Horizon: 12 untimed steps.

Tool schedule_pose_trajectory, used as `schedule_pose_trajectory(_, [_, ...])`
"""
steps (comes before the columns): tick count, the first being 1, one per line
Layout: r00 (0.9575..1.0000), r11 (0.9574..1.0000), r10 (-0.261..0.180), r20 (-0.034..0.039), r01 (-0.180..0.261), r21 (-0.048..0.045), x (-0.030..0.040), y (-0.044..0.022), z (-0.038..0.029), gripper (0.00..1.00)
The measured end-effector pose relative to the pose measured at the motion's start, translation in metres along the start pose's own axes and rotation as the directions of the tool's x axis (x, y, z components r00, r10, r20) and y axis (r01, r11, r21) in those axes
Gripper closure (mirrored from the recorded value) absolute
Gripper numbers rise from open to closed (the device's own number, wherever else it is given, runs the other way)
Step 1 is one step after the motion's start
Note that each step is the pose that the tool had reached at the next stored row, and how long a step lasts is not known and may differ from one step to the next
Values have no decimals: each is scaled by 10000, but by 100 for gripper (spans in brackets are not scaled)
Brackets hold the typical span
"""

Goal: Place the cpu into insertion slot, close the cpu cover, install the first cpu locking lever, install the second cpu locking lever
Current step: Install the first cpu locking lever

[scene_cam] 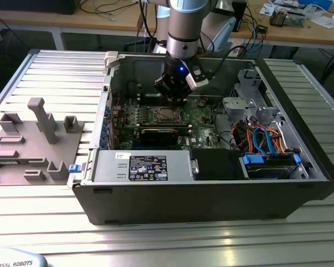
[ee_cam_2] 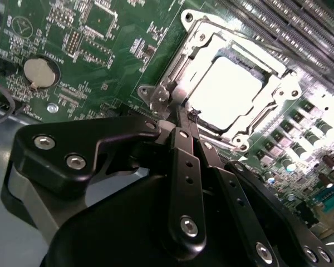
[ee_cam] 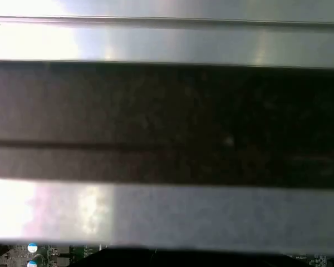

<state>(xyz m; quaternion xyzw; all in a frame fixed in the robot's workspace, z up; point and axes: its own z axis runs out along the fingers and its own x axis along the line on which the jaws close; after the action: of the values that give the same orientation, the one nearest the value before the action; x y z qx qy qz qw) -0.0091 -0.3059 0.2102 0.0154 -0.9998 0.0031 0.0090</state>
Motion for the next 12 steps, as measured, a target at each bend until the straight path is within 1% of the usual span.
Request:
schedule_pose_trajectory(10, [10000, 10000, 0, 0, 0, 2, 6, -198, 1, 89])
schedule_pose_trajectory(12, [10000, 10000, 0, -1, 0, 7, 7, -220, -6, 89])
